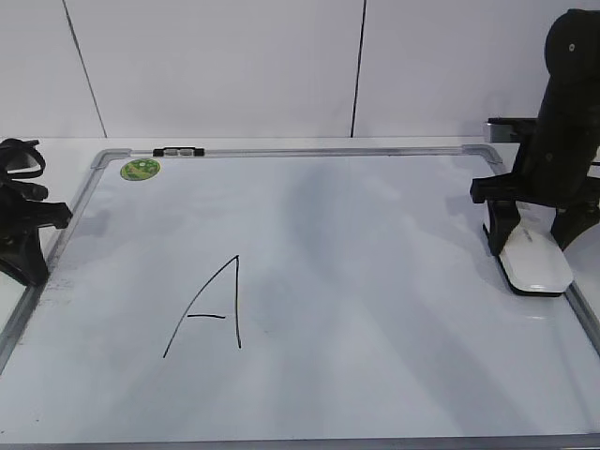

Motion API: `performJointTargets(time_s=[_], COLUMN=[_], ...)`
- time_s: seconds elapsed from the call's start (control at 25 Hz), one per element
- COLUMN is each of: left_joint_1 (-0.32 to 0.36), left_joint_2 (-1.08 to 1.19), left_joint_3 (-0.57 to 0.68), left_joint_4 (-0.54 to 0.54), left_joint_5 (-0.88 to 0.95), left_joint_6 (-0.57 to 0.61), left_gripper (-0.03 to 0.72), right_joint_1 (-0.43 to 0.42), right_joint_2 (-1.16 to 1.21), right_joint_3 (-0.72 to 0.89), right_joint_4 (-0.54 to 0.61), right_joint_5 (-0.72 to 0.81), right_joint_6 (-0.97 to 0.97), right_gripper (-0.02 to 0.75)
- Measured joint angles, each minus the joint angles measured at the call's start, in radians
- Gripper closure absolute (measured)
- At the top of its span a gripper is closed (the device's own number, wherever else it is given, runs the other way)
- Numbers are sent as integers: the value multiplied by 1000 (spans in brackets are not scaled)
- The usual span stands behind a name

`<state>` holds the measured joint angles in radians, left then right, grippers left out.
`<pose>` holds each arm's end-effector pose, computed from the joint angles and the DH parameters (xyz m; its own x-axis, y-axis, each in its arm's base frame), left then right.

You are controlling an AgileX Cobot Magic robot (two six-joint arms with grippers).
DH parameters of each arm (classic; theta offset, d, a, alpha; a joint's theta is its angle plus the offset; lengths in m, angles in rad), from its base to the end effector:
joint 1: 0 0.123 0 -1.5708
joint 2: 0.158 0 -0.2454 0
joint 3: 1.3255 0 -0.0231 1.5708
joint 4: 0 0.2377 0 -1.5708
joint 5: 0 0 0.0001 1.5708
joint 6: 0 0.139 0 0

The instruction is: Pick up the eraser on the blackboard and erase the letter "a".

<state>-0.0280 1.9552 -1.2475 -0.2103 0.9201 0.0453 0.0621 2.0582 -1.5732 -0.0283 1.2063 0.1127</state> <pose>0.3383 -0.0326 0.0768 -0.9982 -0.0541 -0.0271 -0.0488 0.9844 -0.1688 0.3705 0.0194 0.1094 -0.9987 0.0405 0.0302 0.0396 0.9988 -0.0297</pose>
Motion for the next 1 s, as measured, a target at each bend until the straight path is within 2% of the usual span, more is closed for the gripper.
performJointTargets(time_s=[0.44,0.52,0.72,0.88,1.0], left_joint_1=[0,0,0,0,0], left_joint_2=[0,0,0,0,0], left_joint_3=[0,0,0,0,0], left_joint_4=[0,0,0,0,0], left_joint_5=[0,0,0,0,0], left_joint_6=[0,0,0,0,0], left_gripper=[672,672,671,664,608], right_joint_1=[0,0,-1,-1,-1], right_joint_2=[2,2,5,5,5], right_joint_3=[0,0,0,0,0], right_joint_4=[3,3,11,19,28], right_joint_5=[0,0,3,3,3], right_joint_6=[-33,-58,-74,-76,-76], right_gripper=[203,184,80,67,67])
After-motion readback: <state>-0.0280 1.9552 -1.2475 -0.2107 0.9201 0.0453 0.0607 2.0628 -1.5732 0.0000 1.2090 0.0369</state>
